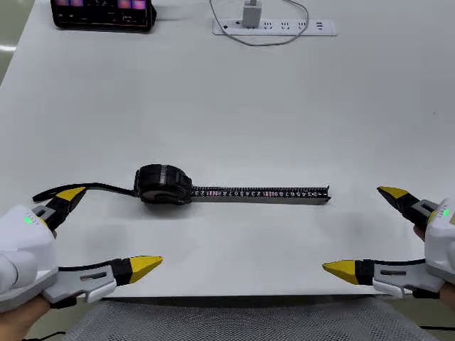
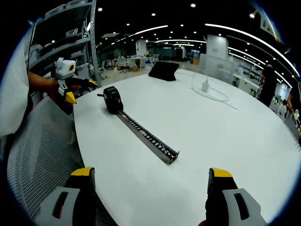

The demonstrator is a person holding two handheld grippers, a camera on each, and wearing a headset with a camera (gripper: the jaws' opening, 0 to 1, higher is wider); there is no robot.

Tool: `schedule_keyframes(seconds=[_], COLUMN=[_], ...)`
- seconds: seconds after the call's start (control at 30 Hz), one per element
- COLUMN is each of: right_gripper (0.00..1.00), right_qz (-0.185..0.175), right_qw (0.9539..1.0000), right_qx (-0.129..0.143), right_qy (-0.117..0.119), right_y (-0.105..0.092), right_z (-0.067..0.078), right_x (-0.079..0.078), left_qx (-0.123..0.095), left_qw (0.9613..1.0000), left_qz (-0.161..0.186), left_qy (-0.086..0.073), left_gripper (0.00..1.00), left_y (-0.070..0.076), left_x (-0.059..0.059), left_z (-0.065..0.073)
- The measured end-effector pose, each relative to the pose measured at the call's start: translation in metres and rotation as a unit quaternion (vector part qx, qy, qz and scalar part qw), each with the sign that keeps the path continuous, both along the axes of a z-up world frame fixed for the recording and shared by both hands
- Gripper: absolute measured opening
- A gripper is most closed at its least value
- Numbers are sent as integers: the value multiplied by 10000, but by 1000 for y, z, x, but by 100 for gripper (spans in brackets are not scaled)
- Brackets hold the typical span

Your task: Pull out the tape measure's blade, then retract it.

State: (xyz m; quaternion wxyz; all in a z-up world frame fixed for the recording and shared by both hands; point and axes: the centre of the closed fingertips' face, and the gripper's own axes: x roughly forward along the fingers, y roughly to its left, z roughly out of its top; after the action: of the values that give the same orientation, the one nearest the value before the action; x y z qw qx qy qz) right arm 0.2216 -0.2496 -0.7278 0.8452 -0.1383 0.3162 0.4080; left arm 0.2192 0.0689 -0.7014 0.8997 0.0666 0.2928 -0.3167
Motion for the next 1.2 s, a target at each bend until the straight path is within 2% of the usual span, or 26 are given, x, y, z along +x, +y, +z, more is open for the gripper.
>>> schedule_keyframes(seconds=[0.33,0.6,0.63,0.73,0.8,1.1,1.2], right_gripper=[99,99,99,99,99,99,95], right_qz=[65,58,69,82,75,55,59], right_qw=[10000,10000,10000,9999,9999,9998,9997], right_qx=[-42,-26,-17,0,4,52,60], right_qy=[1,15,31,88,97,170,230], right_y=[-3,-1,0,1,0,-1,-3], right_z=[0,2,2,1,1,0,-1], right_x=[8,10,10,9,10,12,13], left_qx=[-16,-84,-151,-147,-261,-409,-486], left_qw=[10000,9998,9997,9997,9993,9980,9970], left_qz=[48,156,191,197,249,476,577], left_qy=[-40,-7,20,8,50,115,180], left_gripper=[99,99,99,99,99,98,98], left_y=[-14,-23,-26,-31,-34,-38,-39], left_x=[11,19,20,22,23,34,37], left_z=[0,-3,-3,-4,-5,-9,-11])
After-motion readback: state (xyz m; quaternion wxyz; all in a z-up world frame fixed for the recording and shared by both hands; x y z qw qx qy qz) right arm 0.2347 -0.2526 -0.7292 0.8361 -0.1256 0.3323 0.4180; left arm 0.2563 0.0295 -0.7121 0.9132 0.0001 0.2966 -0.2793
